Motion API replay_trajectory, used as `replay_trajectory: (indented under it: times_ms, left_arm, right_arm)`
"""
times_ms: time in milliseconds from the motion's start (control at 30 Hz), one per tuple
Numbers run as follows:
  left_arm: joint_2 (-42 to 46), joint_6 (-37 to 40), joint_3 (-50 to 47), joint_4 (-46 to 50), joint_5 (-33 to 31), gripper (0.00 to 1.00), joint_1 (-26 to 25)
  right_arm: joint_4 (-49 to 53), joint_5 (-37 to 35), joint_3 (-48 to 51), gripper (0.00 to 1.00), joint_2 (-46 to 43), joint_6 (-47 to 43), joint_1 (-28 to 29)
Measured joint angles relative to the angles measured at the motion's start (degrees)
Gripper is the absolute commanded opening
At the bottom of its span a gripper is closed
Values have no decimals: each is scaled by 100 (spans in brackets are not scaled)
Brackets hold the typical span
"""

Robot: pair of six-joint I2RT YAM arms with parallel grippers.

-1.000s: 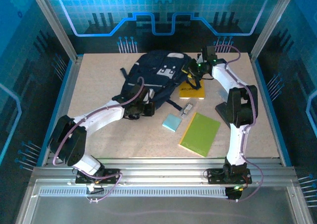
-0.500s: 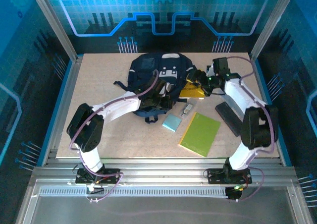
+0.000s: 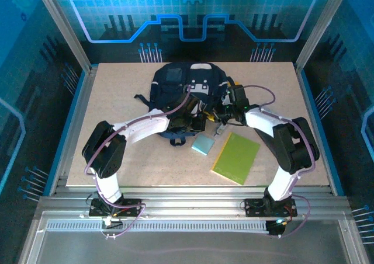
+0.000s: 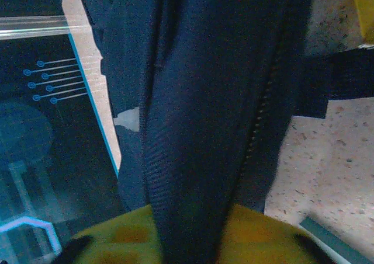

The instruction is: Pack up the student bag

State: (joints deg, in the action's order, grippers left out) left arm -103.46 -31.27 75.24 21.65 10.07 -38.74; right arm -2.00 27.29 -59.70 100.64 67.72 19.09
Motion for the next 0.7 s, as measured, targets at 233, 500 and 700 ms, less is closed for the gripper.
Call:
replay_trajectory:
  times_ms: [233,500,700]
  left_arm:
    - [11,284,-7,474,-234,0,-4]
    - [479,721,-2,1399,-262,0,374]
    - [540,1088,59,2020,7,0,767]
  right_arm:
    - [-149,55,162,0,-7,-24,-70]
    - [879,-2,-568,0,-7,-1241,-74]
    - [1423,-195,-898,0,-4,-2188,-72]
